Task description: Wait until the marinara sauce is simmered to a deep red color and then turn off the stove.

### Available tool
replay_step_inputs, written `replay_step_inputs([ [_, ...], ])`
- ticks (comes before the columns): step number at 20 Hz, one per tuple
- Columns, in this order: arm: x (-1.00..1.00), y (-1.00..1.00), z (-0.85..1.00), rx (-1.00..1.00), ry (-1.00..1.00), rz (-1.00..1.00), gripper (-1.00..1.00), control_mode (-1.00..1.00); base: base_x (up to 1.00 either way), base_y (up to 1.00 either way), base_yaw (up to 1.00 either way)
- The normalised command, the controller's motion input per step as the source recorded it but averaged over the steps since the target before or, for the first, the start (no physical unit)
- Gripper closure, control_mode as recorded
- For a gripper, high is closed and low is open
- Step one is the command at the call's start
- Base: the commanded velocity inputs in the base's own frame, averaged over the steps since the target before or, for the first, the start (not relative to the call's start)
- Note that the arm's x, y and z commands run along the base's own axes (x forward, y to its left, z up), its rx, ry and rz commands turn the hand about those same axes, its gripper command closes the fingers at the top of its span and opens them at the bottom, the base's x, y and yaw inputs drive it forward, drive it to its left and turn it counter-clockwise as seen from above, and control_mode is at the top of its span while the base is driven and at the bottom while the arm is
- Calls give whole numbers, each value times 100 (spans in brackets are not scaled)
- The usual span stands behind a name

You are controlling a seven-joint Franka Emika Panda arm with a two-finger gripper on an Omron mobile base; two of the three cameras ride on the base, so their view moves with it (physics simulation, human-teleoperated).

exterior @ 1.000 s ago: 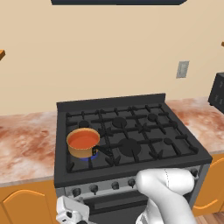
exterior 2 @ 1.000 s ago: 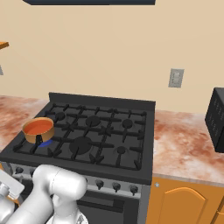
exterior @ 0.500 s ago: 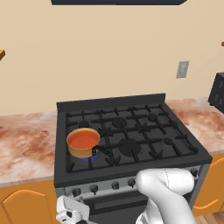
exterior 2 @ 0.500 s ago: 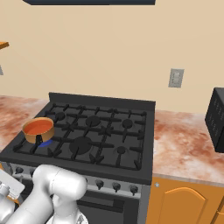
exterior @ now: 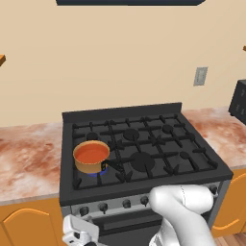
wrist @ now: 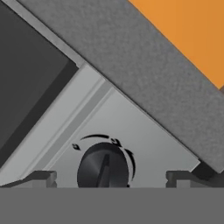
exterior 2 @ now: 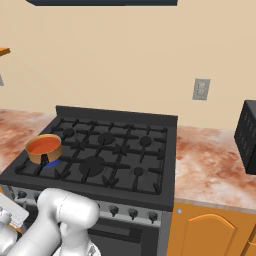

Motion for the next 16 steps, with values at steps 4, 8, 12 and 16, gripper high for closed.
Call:
replay_step_inputs([
  [4,0,-13,0,0,0,0,-100,-100,0,0,0],
  [8,0,0,0,0,0,0,-100,-100,0,0,0],
  [12,0,0,0,0,0,0,-100,-100,0,0,0],
  [16,5,0,0,0,0,0,-100,-100,0,0,0],
])
